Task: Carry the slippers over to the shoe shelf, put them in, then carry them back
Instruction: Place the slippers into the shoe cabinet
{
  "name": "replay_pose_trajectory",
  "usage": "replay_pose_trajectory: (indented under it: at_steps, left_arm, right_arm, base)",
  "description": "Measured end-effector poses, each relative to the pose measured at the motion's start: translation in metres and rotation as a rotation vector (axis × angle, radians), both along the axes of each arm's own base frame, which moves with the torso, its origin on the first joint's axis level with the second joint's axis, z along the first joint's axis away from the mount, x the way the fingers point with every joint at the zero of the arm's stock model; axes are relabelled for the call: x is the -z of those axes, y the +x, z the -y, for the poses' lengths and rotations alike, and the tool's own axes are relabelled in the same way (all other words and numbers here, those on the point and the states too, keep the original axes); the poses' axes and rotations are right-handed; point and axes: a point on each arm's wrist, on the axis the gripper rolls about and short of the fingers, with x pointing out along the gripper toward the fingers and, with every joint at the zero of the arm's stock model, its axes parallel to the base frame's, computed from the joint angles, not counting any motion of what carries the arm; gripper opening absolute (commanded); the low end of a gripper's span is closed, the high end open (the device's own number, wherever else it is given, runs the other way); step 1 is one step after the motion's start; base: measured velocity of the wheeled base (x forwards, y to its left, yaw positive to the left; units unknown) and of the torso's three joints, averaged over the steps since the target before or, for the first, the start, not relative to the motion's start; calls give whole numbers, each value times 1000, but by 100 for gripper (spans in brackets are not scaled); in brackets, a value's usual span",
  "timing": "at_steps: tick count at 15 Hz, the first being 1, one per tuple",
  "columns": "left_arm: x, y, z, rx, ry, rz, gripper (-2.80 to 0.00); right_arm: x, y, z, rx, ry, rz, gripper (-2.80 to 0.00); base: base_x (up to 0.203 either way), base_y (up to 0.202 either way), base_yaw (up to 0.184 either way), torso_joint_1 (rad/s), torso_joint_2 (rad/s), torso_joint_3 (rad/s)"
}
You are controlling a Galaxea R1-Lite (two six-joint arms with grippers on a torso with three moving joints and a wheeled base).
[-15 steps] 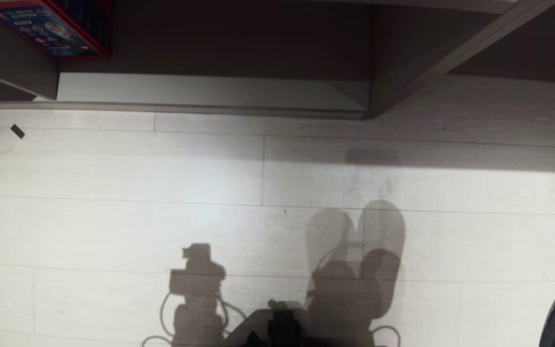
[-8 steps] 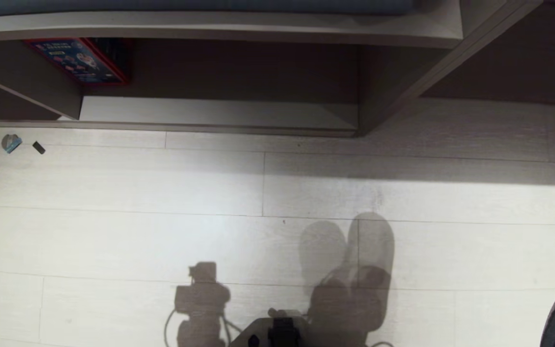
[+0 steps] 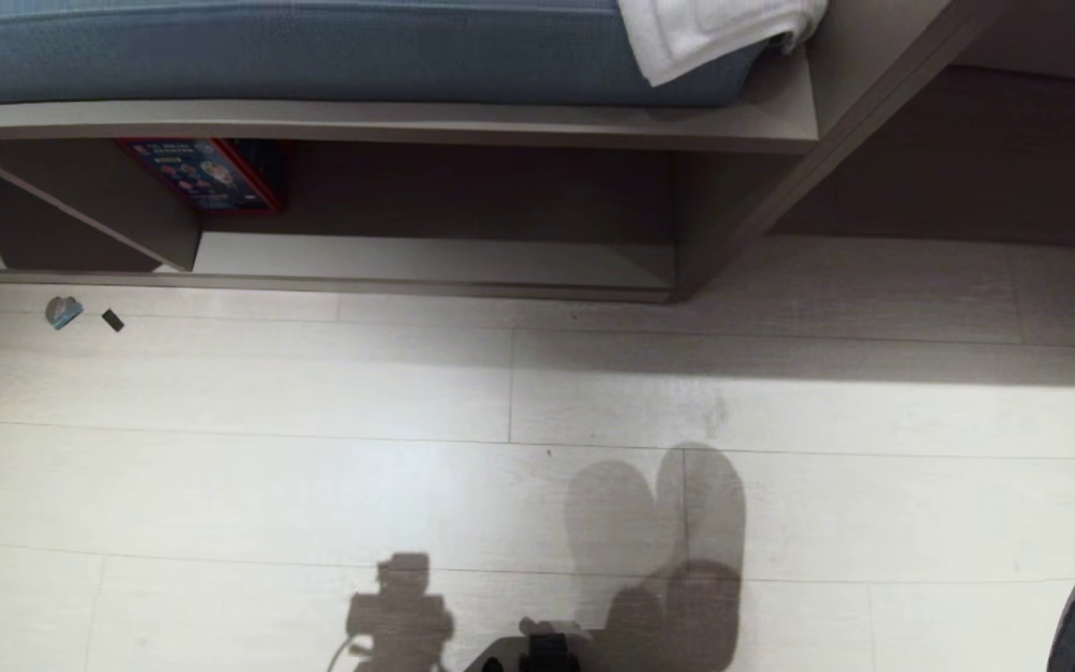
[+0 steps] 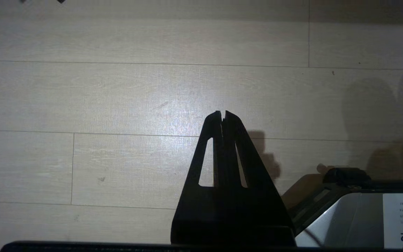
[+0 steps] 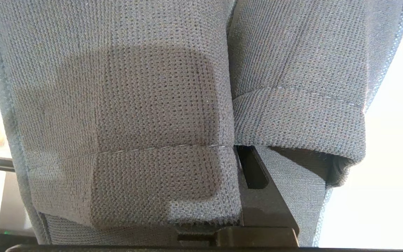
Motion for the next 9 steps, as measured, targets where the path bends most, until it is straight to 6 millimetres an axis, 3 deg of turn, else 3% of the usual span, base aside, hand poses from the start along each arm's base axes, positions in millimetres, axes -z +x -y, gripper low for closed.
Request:
replay_pose_trajectory:
  at_steps: [9]
  left_arm:
    - [0, 0, 0, 0, 0, 0, -280]
  right_arm:
    - [0, 0, 0, 1, 2, 0, -280]
  base:
    - [0, 0, 0, 2, 3, 201]
